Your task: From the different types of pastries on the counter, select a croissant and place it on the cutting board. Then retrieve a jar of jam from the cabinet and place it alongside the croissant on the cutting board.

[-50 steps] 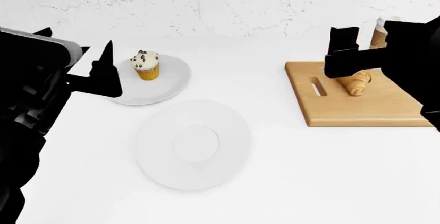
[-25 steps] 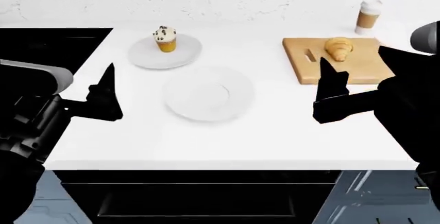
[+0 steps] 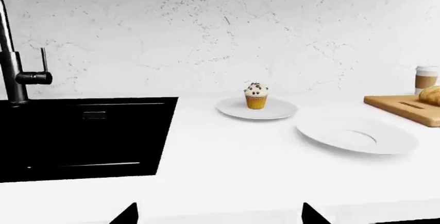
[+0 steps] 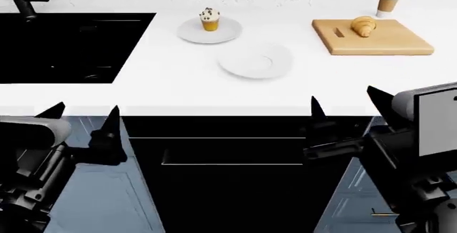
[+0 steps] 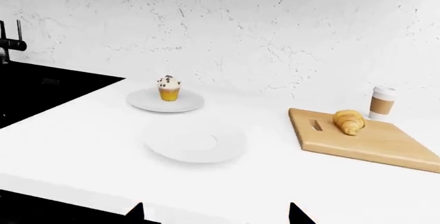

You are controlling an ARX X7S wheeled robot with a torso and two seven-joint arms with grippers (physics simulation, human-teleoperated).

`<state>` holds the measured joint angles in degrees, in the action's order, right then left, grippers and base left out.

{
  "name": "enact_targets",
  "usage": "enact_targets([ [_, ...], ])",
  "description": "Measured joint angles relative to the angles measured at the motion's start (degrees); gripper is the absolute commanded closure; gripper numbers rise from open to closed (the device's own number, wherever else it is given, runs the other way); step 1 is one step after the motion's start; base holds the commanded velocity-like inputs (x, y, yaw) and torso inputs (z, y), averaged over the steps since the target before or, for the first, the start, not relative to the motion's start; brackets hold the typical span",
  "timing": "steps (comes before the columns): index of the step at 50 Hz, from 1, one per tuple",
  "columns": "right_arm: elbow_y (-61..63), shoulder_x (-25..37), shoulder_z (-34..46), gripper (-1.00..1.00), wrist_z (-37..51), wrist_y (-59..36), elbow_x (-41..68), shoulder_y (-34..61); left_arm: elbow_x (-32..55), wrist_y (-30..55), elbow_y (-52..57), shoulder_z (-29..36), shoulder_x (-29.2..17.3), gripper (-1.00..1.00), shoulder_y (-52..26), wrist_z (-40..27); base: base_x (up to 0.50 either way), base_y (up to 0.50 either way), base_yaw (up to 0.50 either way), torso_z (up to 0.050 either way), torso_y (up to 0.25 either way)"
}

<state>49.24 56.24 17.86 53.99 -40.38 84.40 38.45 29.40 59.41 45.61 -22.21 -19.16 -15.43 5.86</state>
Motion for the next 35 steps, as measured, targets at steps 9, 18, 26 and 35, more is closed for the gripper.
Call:
enact_targets([
  [9,1.3,-1.1,0.4,-1.0,-0.6,1.1,-2.9,-3.2,0.3,-2.0,0.0,-1.7,0.4,-1.0,3.2,0.8,-0.42,0.47,0.0,0.0,0.0],
  [18,1.7,-1.8,0.8,-1.0,-0.9,1.6,-4.6,-4.7,0.6,-3.0,0.0,-2.6,0.4,-1.0,4.6,1.2,-0.41,0.48,0.0,0.0,0.0],
  [26,1.4,-2.5,1.3,-1.0,-1.4,1.6,-5.3,-5.0,0.8,-3.4,-0.2,-3.0,0.3,-1.0,5.0,1.2,-0.41,0.48,0.0,0.0,0.0],
  [35,0.6,-3.5,2.2,-1.0,-1.8,1.0,-5.8,-4.2,0.9,-4.0,-0.9,-3.0,0.1,-1.0,5.1,1.2,-0.4,0.48,0.0,0.0,0.0],
])
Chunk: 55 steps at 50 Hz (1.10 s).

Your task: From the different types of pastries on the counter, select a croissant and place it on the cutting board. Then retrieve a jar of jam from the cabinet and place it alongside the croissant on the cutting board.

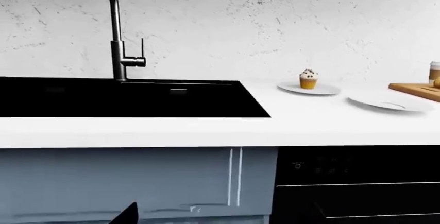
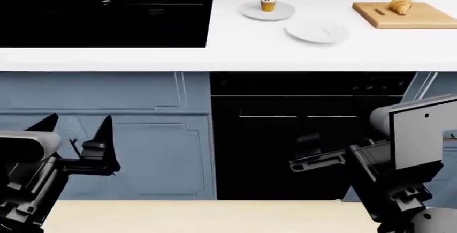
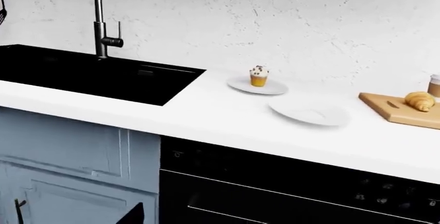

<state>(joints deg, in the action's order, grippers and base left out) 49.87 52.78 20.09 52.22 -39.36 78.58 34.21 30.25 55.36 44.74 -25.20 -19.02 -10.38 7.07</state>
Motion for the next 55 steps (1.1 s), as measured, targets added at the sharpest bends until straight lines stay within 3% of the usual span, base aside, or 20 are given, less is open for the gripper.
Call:
enact_targets([
  [27,-4.1,-3.3,3.2,-1.0,-4.3,-1.6,-4.2,2.8,-3.4,-4.8,-5.9,5.8,-0.5,-1.0,-2.7,-0.1,-0.08,0.5,0.0,0.0,0.0],
  [55,-5.6,-4.8,4.6,-1.0,-5.6,-2.2,-5.4,4.2,-3.6,-6.5,-7.5,7.3,-0.9,-1.0,-3.2,-0.1,0.0,0.5,0.0,0.0,0.0],
])
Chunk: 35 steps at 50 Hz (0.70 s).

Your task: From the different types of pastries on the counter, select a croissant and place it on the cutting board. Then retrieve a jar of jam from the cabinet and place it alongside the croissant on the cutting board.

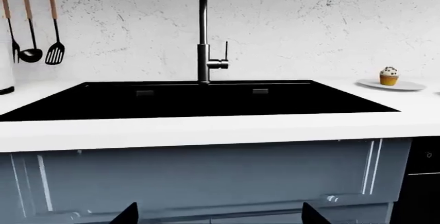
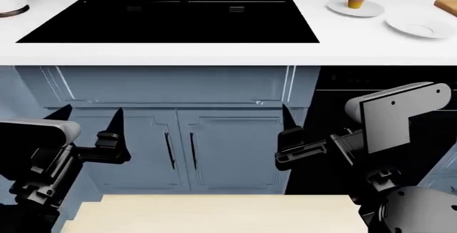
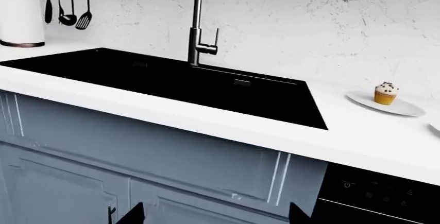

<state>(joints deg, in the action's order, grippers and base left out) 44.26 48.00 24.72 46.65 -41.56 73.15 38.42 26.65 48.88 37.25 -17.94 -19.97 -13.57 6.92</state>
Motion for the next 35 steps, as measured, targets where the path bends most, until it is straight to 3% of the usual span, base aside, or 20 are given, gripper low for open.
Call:
enact_targets([
  [4,-0.1,-0.1,0.0,-1.0,-0.2,0.2,-0.2,-0.1,-0.2,-0.5,0.0,0.2,0.0,-1.0,0.2,0.0,0.0,0.5,0.0,0.0,0.0],
  [31,-1.9,-1.9,-2.0,-1.0,2.2,5.8,-6.6,-4.5,-4.8,-8.6,0.4,2.7,0.9,-1.0,3.2,-1.4,0.0,0.0,0.0,0.0,0.0],
  [35,-2.2,-2.1,-2.1,-1.0,2.6,6.0,-7.4,-4.3,-5.3,-9.5,0.6,3.1,1.0,-1.0,3.5,-1.6,0.0,0.0,0.0,0.046,0.0],
])
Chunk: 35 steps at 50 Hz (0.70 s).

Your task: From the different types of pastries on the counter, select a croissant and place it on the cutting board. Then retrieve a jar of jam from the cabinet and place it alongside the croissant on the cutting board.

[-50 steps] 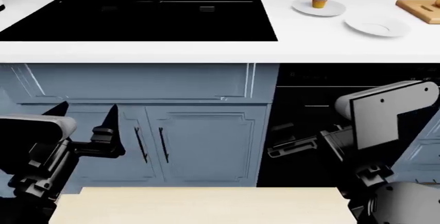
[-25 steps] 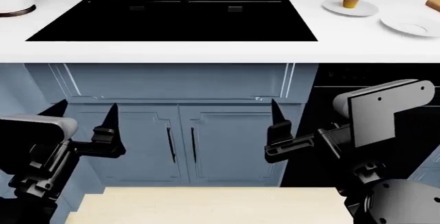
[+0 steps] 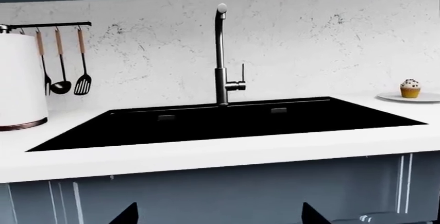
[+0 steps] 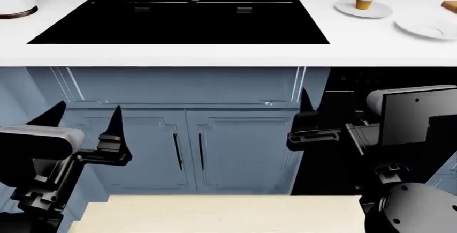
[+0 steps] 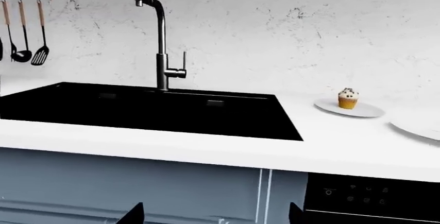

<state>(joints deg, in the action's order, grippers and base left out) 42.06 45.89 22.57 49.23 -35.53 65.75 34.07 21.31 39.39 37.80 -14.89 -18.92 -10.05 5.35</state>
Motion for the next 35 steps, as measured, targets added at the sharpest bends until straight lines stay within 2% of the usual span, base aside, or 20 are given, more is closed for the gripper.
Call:
enact_targets([
  [19,-1.1,0.0,1.1,-1.0,0.5,-4.6,3.9,6.1,-1.2,-0.2,0.7,1.6,-0.4,-1.0,-1.0,-1.4,0.0,0.0,0.0,0.05,0.0],
  [35,-4.0,-0.8,2.0,-1.0,-0.2,-9.3,8.5,14.4,-1.0,1.2,-0.7,2.8,-0.5,-1.0,-5.0,-2.6,0.0,0.0,0.0,0.05,0.0],
])
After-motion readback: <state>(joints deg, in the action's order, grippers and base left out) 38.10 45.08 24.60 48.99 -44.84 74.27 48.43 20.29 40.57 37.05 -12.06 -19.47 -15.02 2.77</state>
